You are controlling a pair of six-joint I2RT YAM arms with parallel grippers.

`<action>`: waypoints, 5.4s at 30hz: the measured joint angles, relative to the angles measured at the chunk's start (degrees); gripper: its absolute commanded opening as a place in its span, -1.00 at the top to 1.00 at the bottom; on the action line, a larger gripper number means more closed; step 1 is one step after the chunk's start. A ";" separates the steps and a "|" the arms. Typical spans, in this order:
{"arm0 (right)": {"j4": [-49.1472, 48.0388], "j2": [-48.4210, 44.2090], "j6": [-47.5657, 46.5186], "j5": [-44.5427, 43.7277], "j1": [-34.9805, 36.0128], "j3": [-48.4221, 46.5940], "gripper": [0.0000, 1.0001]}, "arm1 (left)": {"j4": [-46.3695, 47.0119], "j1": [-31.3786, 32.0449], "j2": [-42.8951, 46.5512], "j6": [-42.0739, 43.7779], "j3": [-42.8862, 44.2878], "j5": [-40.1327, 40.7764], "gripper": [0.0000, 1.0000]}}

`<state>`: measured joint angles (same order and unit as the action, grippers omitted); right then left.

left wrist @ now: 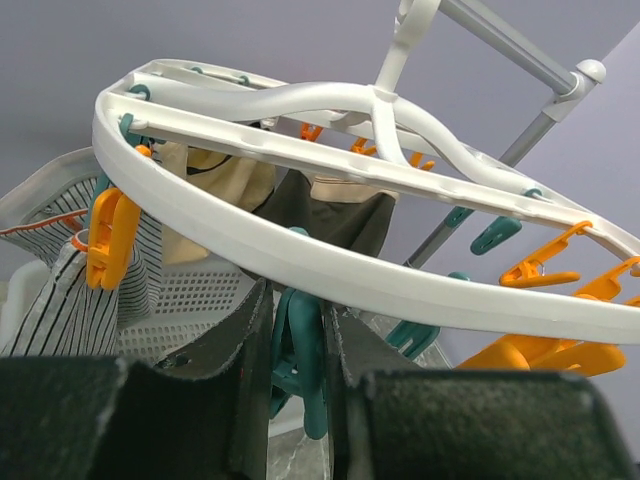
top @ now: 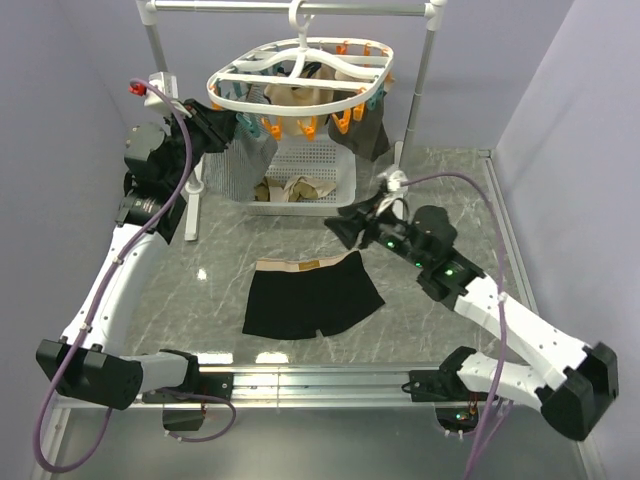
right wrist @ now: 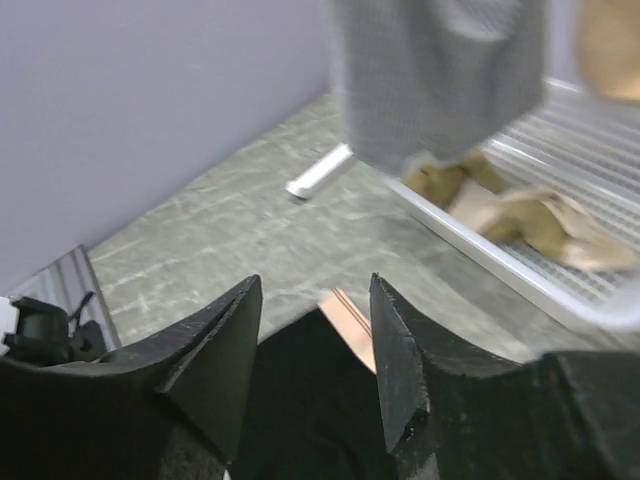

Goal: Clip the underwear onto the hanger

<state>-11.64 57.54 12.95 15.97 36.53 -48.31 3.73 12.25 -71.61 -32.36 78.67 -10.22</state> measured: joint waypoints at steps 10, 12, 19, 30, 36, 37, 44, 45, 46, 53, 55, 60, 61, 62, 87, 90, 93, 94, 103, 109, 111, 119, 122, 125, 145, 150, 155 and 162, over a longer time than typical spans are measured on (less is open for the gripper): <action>-11.69 17.00 -6.99 -13.53 13.79 -11.56 0.07 | -3.78 7.74 1.09 0.39 0.09 9.90 0.99; -13.92 20.13 -7.98 -15.04 14.60 -14.40 0.09 | -4.87 8.87 1.31 0.35 0.11 11.23 0.99; -19.71 27.12 -8.94 -16.48 14.58 -22.43 0.13 | -6.49 9.60 1.77 -0.35 0.11 12.72 0.99; -23.41 32.54 -10.60 -14.86 14.60 -24.22 0.09 | -6.58 9.97 2.27 -0.72 0.09 13.09 0.99; -24.65 35.32 -11.45 -15.43 14.60 -27.93 0.09 | -6.56 10.21 2.29 -0.87 0.04 13.09 0.99; -24.85 35.50 -11.54 -15.54 14.60 -28.35 0.09 | -6.54 10.25 2.32 -0.90 -0.02 13.09 0.99; -26.25 36.41 -12.50 -15.78 14.60 -30.01 0.08 | -6.40 10.60 2.47 -0.92 -0.68 13.09 0.99; -26.36 36.81 -12.76 -15.76 14.60 -30.42 0.07 | -6.40 10.62 2.49 -0.94 -0.68 13.09 0.99; -26.56 37.33 -13.05 -15.82 14.58 -30.84 0.08 | -6.38 10.71 2.49 -0.96 -0.68 13.09 0.99; -26.62 39.41 -14.49 -16.09 14.58 -31.65 0.07 | -6.38 10.99 2.49 -0.96 -0.68 13.09 0.99; -26.56 39.56 -14.80 -16.41 14.58 -31.67 0.07 | -6.38 11.10 2.49 -0.96 -0.68 13.09 0.99; -26.69 39.74 -15.63 -17.25 14.47 -33.00 0.07 | -6.38 11.37 2.49 -0.92 -0.81 13.11 0.99; -26.80 39.76 -15.67 -17.35 14.45 -33.27 0.07 | -6.38 11.39 2.51 -0.90 -0.98 13.11 0.99; -26.86 39.76 -15.65 -17.46 14.45 -33.42 0.07 | -6.38 11.45 2.51 -0.90 -1.14 13.14 0.99; -25.59 40.19 -14.86 -16.35 13.38 -34.21 1.00 | -7.76 11.04 4.59 -1.11 -2.58 14.27 0.03; -25.59 40.19 -14.27 -15.93 13.03 -34.21 1.00 | -7.98 9.55 5.35 -2.16 -2.58 13.60 0.02; -25.62 40.19 -13.88 -15.23 12.94 -34.21 1.00 | -7.93 7.82 5.53 -3.69 -2.58 12.20 0.04; -25.59 40.19 -13.86 -15.08 12.92 -34.21 1.00 | -7.91 7.41 5.51 -4.20 -2.58 11.45 0.05; -25.64 40.19 -13.66 -13.64 12.92 -34.21 1.00 | -7.58 6.62 5.07 -6.51 -2.58 7.19 0.01; -25.70 40.19 -13.62 -13.29 12.92 -34.21 1.00 | -6.78 6.62 5.01 -7.78 -2.58 5.16 0.09; -25.79 40.19 -13.42 -13.20 12.92 -34.21 1.00 | -6.54 6.62 4.96 -7.87 -2.58 5.01 0.12; -26.14 40.19 -12.31 -12.50 12.74 -34.21 1.00 | -5.66 6.62 2.69 -9.33 -2.58 4.96 0.30; -25.94 40.19 -12.15 -12.31 12.59 -34.21 1.00 | -5.20 6.60 2.45 -9.77 -2.58 4.72 0.49; -26.12 40.19 -12.13 -12.26 12.57 -34.18 1.00 | -4.92 6.58 2.45 -9.79 -2.58 4.42 0.57; -27.15 39.98 -11.91 -12.26 12.55 -33.31 0.38 | -4.81 6.16 2.49 -9.90 -2.60 3.08 0.99; -26.38 38.16 -12.15 -11.54 12.55 -29.73 -0.27 | -3.39 5.88 2.58 -9.70 -2.84 2.73 0.99; -22.91 33.79 -14.10 -8.74 12.02 -22.08 -0.28 | -1.95 5.60 3.10 -9.22 -3.32 2.73 0.99; -14.95 27.28 -16.33 -0.90 9.97 -16.39 -0.18 | -1.40 5.60 3.19 -8.81 -3.45 2.73 0.99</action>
<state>-26.59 84.82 -3.38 15.07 46.50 -64.71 2.33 17.85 -68.42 -41.17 75.22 -7.49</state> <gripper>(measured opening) 0.581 0.302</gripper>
